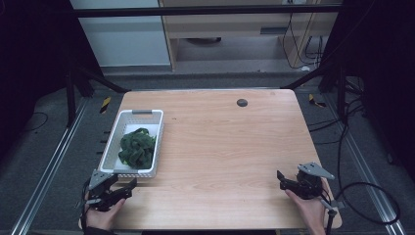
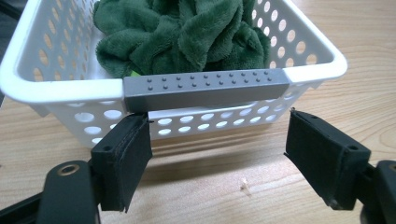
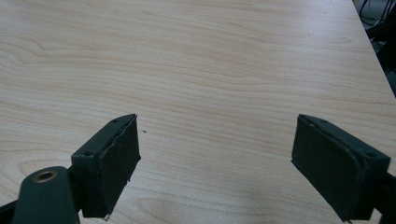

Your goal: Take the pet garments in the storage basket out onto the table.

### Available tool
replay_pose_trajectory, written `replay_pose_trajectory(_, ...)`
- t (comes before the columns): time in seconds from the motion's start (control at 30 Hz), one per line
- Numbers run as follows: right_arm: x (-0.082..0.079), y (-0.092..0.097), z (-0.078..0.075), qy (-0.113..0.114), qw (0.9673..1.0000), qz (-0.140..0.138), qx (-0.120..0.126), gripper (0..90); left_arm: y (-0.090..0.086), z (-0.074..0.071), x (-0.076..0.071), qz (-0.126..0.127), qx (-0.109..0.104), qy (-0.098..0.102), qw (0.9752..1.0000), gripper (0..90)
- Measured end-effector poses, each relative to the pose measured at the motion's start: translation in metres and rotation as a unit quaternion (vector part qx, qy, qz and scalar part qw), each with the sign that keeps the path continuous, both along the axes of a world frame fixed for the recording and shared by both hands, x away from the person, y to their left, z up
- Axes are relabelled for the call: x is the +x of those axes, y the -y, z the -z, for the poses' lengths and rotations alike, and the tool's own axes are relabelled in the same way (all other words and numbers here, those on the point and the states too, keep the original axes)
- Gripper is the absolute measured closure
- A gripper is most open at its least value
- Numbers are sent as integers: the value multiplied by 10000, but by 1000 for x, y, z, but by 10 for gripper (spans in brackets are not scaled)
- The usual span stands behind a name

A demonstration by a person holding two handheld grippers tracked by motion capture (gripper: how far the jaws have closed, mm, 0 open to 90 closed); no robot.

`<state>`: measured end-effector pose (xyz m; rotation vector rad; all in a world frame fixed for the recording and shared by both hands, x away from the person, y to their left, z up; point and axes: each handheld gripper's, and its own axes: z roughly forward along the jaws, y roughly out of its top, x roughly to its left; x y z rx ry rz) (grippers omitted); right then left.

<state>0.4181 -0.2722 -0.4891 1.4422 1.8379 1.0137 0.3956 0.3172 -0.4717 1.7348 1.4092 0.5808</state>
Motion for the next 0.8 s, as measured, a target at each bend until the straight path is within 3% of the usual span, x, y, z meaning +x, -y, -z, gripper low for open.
replay_pose_trajectory(0.43,-1,-2,-1,33,10000,-51,-36,147,-1,-5,-12,-204,130,-53,9997,201)
replay_pose_trajectory(0.8,-3,1,-2,20,10000,-38,2,140,-4,-17,-24,-472,183,351,9981,208)
